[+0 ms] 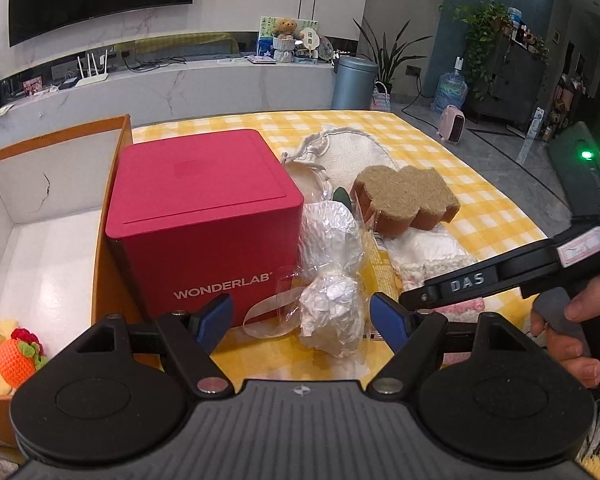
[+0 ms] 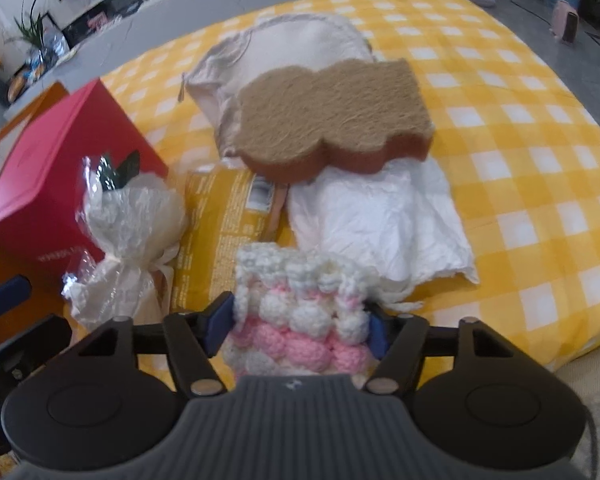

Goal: Organize soft objects
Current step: 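Lift the pink-white crocheted item with the right gripper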

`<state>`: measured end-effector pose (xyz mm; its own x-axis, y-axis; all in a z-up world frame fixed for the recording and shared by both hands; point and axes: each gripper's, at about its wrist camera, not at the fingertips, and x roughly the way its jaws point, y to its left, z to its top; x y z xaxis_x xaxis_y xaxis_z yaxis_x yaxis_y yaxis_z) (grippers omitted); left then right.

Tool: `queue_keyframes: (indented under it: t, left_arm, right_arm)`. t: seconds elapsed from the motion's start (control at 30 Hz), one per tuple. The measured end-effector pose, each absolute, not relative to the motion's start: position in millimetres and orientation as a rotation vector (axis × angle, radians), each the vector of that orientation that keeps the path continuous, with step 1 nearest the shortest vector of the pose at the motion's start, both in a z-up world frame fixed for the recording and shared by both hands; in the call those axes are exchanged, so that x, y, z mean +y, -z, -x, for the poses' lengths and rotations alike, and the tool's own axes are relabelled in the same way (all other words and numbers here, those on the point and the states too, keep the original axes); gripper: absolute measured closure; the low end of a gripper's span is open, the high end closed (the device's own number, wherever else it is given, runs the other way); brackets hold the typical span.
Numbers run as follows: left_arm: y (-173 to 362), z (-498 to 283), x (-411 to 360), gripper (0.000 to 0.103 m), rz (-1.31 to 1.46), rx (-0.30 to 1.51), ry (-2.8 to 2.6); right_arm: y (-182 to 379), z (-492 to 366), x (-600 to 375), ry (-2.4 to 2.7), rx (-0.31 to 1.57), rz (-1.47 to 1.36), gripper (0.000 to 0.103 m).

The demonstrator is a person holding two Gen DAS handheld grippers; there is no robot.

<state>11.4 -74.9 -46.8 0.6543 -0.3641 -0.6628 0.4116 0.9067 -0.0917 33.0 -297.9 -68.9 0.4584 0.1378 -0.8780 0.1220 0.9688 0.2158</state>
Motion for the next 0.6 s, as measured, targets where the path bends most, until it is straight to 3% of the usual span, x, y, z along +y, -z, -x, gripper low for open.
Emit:
queue_keyframes:
  t: [0.1,0.23,0.3,0.6]
  left_arm:
    - [46,-9,-77,0.012,-0.089,0.714,0.438]
    - [45,-8,-80,0.012,-0.097,0.705,0.460]
    - [44,-1,-84,0.012,-0.148,0.650,0.485]
    - [52,3,-119,0.012,-0.265,0.591,0.494]
  right_arm:
    - [74,-38,-295,-0.011,1.129,-0.243,0.033]
    - [68,-31,-296,-0.013,1.082,-0.244,0.052]
    - [63,-22,-301,0.010,1.049,-0.271,0.055]
    - [50,-7,-323,0.030,0.966,-0.395,0.056]
